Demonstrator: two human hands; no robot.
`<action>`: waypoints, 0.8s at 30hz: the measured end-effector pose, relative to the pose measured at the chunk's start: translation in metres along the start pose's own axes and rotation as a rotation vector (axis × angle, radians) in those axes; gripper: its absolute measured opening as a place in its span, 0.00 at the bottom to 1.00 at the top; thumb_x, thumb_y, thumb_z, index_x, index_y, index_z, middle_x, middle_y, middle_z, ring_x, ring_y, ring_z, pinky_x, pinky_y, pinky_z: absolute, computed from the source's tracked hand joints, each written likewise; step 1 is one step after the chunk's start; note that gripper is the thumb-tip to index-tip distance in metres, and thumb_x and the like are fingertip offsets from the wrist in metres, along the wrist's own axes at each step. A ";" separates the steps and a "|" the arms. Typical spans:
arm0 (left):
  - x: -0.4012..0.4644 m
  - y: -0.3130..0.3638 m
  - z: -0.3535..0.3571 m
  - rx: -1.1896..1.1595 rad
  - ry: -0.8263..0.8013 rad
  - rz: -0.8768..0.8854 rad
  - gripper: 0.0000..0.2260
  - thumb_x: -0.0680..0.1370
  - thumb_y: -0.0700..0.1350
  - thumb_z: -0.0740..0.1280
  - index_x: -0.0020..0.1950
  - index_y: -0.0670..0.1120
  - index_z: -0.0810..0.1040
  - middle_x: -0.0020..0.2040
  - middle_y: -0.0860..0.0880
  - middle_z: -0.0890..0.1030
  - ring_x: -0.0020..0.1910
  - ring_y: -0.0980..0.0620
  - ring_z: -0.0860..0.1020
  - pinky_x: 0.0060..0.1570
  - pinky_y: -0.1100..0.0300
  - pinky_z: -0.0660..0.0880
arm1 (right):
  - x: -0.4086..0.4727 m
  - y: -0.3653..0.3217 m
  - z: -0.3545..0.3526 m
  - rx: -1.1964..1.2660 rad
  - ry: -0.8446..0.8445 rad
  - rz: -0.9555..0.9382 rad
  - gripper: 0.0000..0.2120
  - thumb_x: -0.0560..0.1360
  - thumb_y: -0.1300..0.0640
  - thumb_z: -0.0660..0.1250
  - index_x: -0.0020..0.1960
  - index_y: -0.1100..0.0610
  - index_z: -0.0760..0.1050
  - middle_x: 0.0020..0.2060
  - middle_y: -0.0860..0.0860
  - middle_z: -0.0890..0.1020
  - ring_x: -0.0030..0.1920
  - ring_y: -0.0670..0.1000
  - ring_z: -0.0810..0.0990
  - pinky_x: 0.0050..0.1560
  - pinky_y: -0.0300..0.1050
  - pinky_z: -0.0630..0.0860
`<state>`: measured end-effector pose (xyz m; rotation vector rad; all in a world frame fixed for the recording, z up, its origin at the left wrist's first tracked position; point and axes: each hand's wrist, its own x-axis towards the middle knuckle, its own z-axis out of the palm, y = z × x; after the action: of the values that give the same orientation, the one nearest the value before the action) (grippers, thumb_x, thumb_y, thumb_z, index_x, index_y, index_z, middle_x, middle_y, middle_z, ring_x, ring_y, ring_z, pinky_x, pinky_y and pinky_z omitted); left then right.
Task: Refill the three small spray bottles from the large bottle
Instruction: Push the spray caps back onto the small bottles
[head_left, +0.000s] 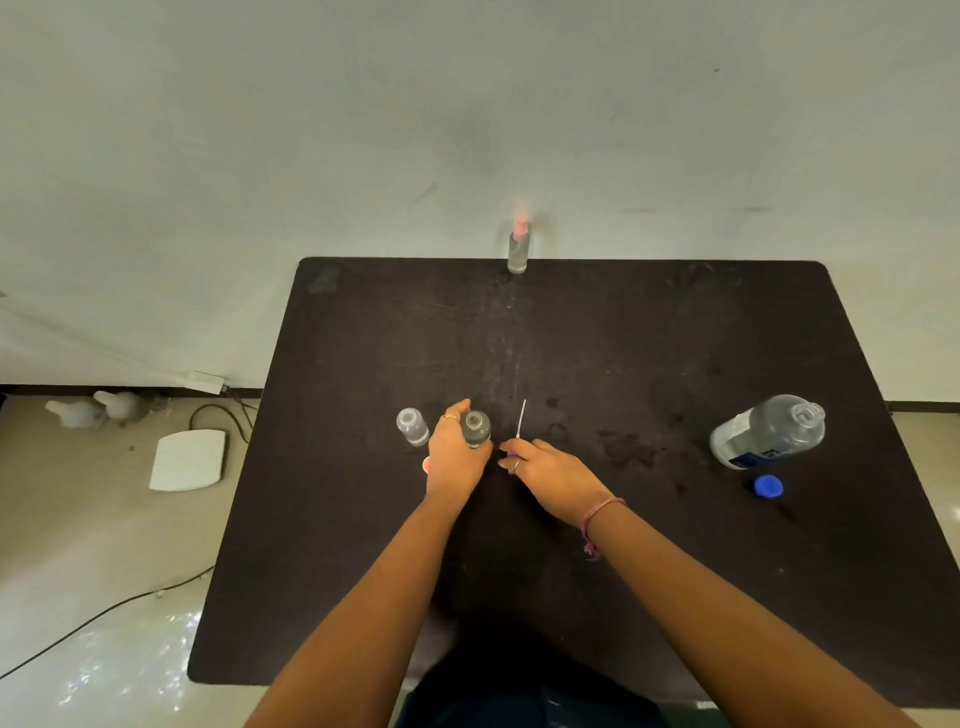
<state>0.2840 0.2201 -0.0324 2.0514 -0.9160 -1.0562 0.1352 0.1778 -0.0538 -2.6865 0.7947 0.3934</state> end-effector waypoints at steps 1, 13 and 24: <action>0.001 -0.002 0.000 -0.008 0.009 -0.008 0.29 0.73 0.37 0.71 0.72 0.45 0.66 0.63 0.48 0.75 0.63 0.51 0.75 0.66 0.55 0.71 | 0.000 0.001 0.001 0.004 0.007 0.021 0.20 0.82 0.51 0.52 0.73 0.50 0.59 0.66 0.53 0.70 0.66 0.55 0.70 0.64 0.49 0.70; -0.004 0.006 -0.011 -0.096 0.065 0.057 0.24 0.71 0.40 0.74 0.66 0.46 0.73 0.58 0.51 0.78 0.53 0.57 0.78 0.52 0.68 0.72 | -0.027 0.004 -0.051 0.392 0.561 0.130 0.11 0.76 0.63 0.66 0.57 0.57 0.80 0.59 0.51 0.79 0.57 0.49 0.79 0.61 0.37 0.69; -0.040 0.068 -0.052 -0.252 0.250 0.255 0.22 0.69 0.45 0.76 0.61 0.58 0.76 0.52 0.59 0.75 0.51 0.61 0.77 0.45 0.74 0.69 | -0.054 -0.004 -0.170 0.695 0.853 0.178 0.13 0.76 0.61 0.67 0.60 0.58 0.78 0.48 0.48 0.83 0.49 0.40 0.81 0.52 0.29 0.74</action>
<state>0.2917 0.2271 0.0618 1.7564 -0.8417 -0.7201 0.1224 0.1444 0.1208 -2.0451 1.1130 -0.8983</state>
